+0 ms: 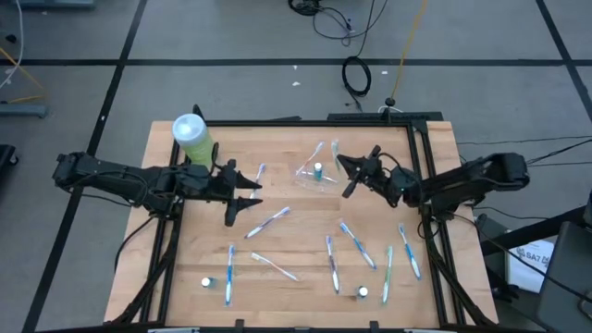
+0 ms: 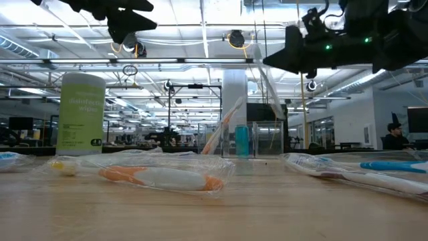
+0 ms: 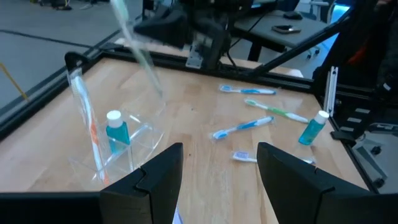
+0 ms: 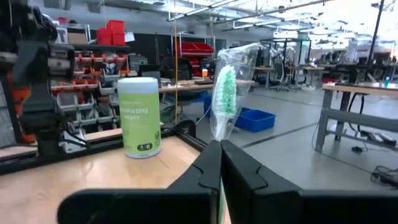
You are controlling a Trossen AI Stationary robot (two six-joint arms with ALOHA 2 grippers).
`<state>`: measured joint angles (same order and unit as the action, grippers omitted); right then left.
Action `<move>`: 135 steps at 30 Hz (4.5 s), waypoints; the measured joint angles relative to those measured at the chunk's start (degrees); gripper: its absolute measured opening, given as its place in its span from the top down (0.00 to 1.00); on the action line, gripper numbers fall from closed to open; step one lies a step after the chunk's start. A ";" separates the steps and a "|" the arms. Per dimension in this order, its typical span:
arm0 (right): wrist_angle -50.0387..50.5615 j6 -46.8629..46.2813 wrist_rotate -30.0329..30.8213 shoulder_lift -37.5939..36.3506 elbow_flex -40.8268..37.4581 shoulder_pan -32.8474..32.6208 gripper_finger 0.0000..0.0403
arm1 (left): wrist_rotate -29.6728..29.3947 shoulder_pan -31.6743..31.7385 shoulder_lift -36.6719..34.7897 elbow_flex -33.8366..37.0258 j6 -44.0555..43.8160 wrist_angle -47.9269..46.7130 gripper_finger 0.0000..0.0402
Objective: Pick & Place toothbrushing station
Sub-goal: Put the top green toothbrush into the transparent organizer, then put the top violet toothbrush into the transparent organizer
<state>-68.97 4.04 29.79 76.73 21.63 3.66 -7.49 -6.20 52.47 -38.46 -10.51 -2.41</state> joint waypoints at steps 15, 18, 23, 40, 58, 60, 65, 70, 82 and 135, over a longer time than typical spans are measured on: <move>-9.67 4.88 0.12 9.96 4.31 0.04 1.00 | -0.02 0.00 0.00 0.00 1.38 1.11 0.47; -8.36 6.24 0.13 9.77 5.24 0.04 1.00 | 0.00 0.00 0.00 0.00 1.38 1.13 0.47; -3.14 3.92 0.82 9.77 5.26 -0.02 1.00 | 0.07 -0.03 0.00 0.00 1.36 0.96 0.47; 12.36 -4.64 15.76 9.77 5.20 -3.89 1.00 | 0.52 -0.07 0.00 0.00 1.16 0.90 0.47; 21.28 -13.51 16.49 9.77 5.18 -5.29 0.82 | 0.59 -0.07 0.01 0.00 -1.20 -0.75 0.47; 21.02 -13.76 16.54 9.77 5.18 -5.29 0.78 | 0.52 -0.07 0.02 0.00 -1.74 -2.26 0.47; 15.83 -8.00 16.53 7.56 5.14 -5.62 0.67 | -1.32 -0.07 0.04 1.31 -5.42 -3.09 0.47; 9.69 -1.61 16.47 2.91 5.11 -6.69 0.62 | -7.78 -0.04 0.04 3.09 -9.84 -5.45 0.47; 8.98 -0.32 8.86 -1.92 5.11 -5.98 0.60 | -16.85 6.58 6.25 8.13 -22.62 -3.30 0.47; 10.64 -0.34 9.08 -1.72 5.18 -4.11 0.61 | -8.51 22.27 36.06 8.00 -30.04 4.21 0.98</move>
<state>-58.33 3.70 38.87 75.00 26.81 -0.45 -16.00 16.08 88.53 -30.46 -40.55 1.80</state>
